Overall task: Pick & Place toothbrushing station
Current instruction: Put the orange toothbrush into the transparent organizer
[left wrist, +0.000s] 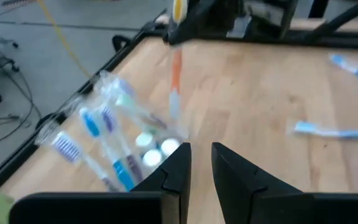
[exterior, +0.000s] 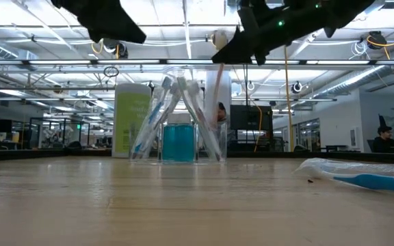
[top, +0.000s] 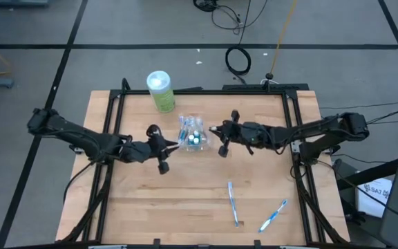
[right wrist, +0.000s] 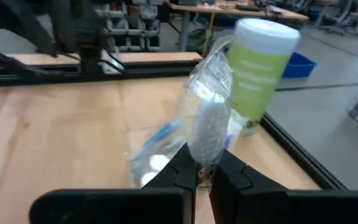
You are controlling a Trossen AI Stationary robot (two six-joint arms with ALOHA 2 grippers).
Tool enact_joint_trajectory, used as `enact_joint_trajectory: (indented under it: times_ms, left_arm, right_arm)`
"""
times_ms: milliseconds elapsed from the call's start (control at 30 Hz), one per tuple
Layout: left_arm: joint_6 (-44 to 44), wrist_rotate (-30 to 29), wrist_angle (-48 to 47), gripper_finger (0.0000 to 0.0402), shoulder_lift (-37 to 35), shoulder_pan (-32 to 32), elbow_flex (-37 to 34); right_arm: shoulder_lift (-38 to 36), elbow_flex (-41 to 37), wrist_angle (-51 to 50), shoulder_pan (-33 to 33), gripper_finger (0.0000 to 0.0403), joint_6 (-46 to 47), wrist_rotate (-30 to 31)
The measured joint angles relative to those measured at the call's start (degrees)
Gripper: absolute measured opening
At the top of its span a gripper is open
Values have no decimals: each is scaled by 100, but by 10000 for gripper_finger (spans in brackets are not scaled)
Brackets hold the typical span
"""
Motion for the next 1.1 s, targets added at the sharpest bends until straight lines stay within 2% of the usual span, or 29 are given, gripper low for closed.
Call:
enact_joint_trajectory:
  times_ms: [200,367,533,700,900,1100]
  left_arm:
    - [-186,10,-296,69,-52,112,0]
    - [-162,11,-307,69,-48,200,0]
    - [-284,10,-305,69,-47,263,0]
    - [-310,10,-298,69,-45,260,0]
    - [-315,10,-294,69,-45,260,0]
    - [-308,10,-295,69,-45,260,0]
  right_arm:
    - [-7,2,-267,-308,12,33,-53]
    - [-7,2,-542,-448,12,465,-761]
    - [-7,-6,-810,-530,13,760,-730]
    - [91,-394,-331,-595,21,842,-734]
    - [96,-605,180,-606,57,338,-732]
    - [101,-612,185,-604,121,287,-731]
